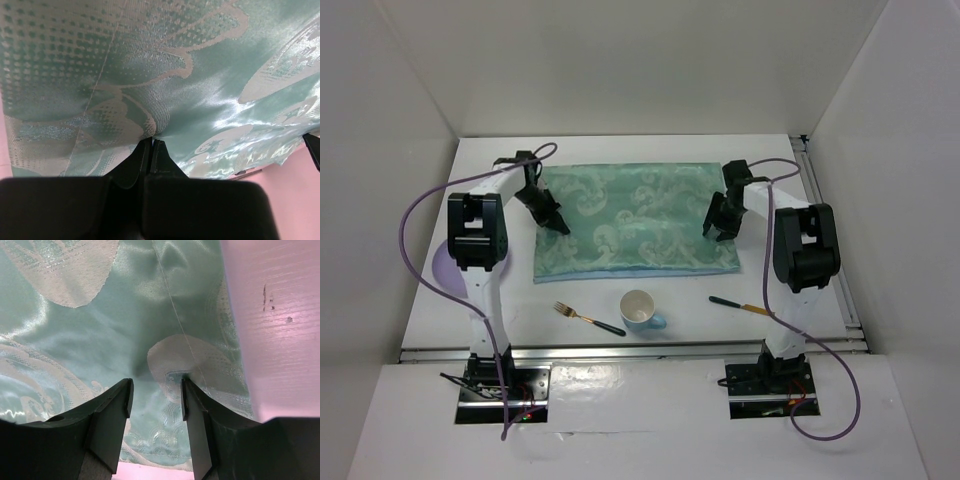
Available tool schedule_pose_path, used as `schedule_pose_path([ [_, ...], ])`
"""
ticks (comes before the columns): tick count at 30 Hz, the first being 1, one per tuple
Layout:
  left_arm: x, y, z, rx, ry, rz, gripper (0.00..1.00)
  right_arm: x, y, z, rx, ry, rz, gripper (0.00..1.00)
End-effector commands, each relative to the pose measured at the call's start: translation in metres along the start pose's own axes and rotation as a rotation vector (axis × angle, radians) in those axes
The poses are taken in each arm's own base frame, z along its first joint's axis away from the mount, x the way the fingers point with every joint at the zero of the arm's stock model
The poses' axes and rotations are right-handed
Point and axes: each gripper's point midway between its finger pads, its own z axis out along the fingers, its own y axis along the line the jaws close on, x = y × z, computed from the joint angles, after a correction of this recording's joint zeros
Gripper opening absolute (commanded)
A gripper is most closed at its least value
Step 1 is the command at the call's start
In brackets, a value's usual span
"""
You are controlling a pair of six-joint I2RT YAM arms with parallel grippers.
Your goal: Set the dinner table for one person
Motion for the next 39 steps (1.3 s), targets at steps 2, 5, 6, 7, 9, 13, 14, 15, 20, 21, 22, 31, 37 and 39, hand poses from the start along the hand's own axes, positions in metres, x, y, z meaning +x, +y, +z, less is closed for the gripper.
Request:
schedule_pose_path([
  [2, -0.004, 0.002, 0.009, -0.052, -0.014, 0.052, 0.0, 0.023, -0.055, 0.026, 0.191, 0.036, 0.023, 0.55],
  [5, -0.004, -0.002, 0.002, -0.072, -0.029, 0.063, 0.0, 0.022, -0.051, 0.023, 0.177, 0.031, 0.024, 0.54],
  [6, -0.005, -0.004, -0.002, -0.067, -0.037, 0.067, 0.01, 0.015, -0.045, 0.016, 0.157, 0.014, 0.023, 0.54],
  [7, -0.006, -0.01, -0.016, -0.059, -0.068, 0.078, 0.03, 0.008, -0.038, 0.009, 0.131, -0.007, 0.023, 0.54],
  [9, -0.008, -0.016, -0.038, -0.066, -0.119, 0.092, 0.17, -0.012, -0.02, -0.017, 0.066, -0.073, 0.005, 0.57],
  [13, -0.008, -0.035, -0.096, -0.054, -0.241, 0.126, 0.38, -0.044, 0.012, -0.074, -0.046, -0.193, -0.032, 0.72],
  [14, -0.01, -0.034, -0.109, -0.055, -0.269, 0.13, 0.41, -0.051, 0.017, -0.086, -0.062, -0.226, -0.047, 0.76],
  [15, -0.008, -0.032, -0.119, -0.069, -0.295, 0.132, 0.43, -0.054, 0.019, -0.096, -0.07, -0.244, -0.058, 0.8],
  [20, -0.001, 0.025, -0.185, -0.174, -0.473, 0.025, 0.59, -0.048, 0.044, -0.142, -0.192, -0.306, -0.119, 0.84],
  [21, -0.003, 0.037, -0.193, -0.185, -0.51, -0.023, 0.61, -0.042, 0.049, -0.145, -0.208, -0.3, -0.13, 0.84],
  [22, -0.001, 0.072, -0.189, -0.224, -0.497, -0.105, 0.64, -0.033, 0.05, -0.147, -0.235, -0.292, -0.136, 0.84],
  [31, -0.005, 0.132, -0.173, -0.37, -0.528, -0.094, 0.78, 0.004, 0.058, -0.138, -0.312, -0.225, -0.177, 0.87],
  [37, -0.006, 0.138, -0.14, -0.529, -0.468, -0.035, 0.78, 0.01, 0.054, -0.135, -0.304, -0.214, -0.184, 0.88],
  [39, -0.006, 0.14, -0.124, -0.586, -0.44, -0.02, 0.78, 0.012, 0.057, -0.135, -0.308, -0.211, -0.192, 0.88],
])
